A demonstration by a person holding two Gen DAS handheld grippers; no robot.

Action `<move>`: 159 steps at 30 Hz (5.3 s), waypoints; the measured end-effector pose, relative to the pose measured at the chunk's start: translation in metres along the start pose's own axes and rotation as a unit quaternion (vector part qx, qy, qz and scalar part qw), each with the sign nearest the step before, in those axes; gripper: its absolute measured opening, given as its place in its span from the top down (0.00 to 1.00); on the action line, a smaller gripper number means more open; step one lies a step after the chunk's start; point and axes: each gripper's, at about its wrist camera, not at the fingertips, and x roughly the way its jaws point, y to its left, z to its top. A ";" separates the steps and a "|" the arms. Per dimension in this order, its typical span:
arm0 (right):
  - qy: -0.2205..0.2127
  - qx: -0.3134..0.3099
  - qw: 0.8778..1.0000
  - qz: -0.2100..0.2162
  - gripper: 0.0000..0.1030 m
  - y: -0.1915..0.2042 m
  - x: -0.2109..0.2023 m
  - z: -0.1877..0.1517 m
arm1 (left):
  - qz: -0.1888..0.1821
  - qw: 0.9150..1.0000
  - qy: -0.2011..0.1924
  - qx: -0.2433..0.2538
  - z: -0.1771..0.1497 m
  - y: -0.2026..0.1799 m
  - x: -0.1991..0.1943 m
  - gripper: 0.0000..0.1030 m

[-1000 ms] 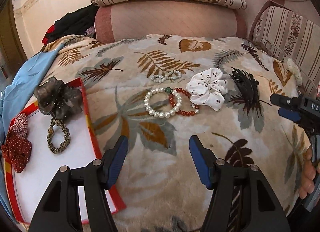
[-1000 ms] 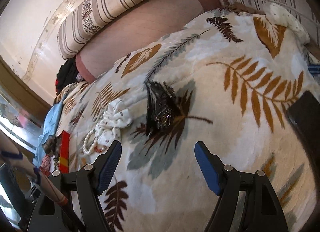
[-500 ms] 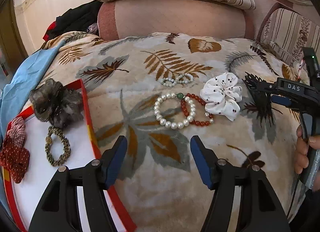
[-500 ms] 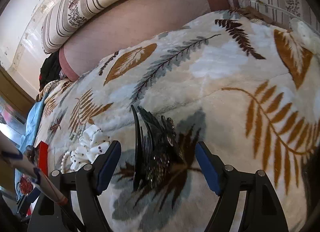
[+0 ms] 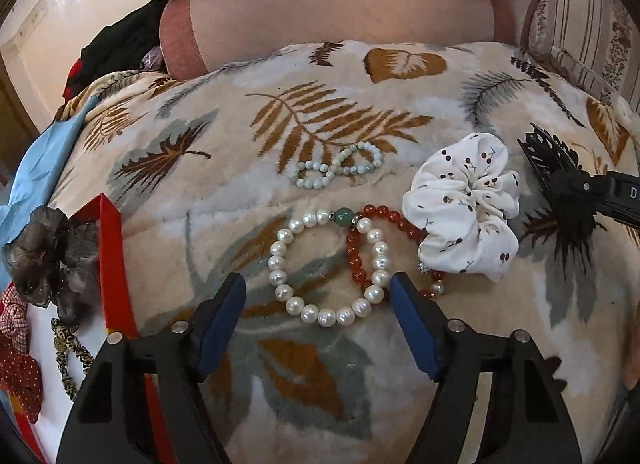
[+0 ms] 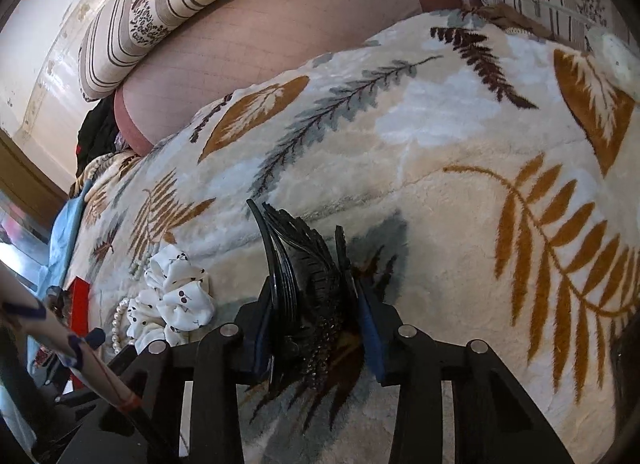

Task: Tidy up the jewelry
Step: 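Grasp the black claw clip with the right gripper while the left gripper grasps the pearl bracelet, then lift the pearl bracelet with the left gripper while the right gripper lifts the claw clip, then carry the pearl bracelet in the left gripper over the box while the right gripper carries the claw clip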

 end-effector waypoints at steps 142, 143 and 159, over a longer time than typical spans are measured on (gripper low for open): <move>-0.009 -0.284 0.951 0.122 0.64 0.280 -0.099 -0.187 | 0.037 0.956 -0.135 -0.259 -0.164 0.197 -0.181 0.91; -0.007 -0.286 0.950 0.123 0.64 0.283 -0.097 -0.188 | 0.039 0.955 -0.134 -0.262 -0.165 0.199 -0.180 0.91; 0.032 -0.300 0.945 0.131 0.64 0.324 -0.057 -0.193 | 0.054 0.947 -0.117 -0.293 -0.179 0.231 -0.164 0.91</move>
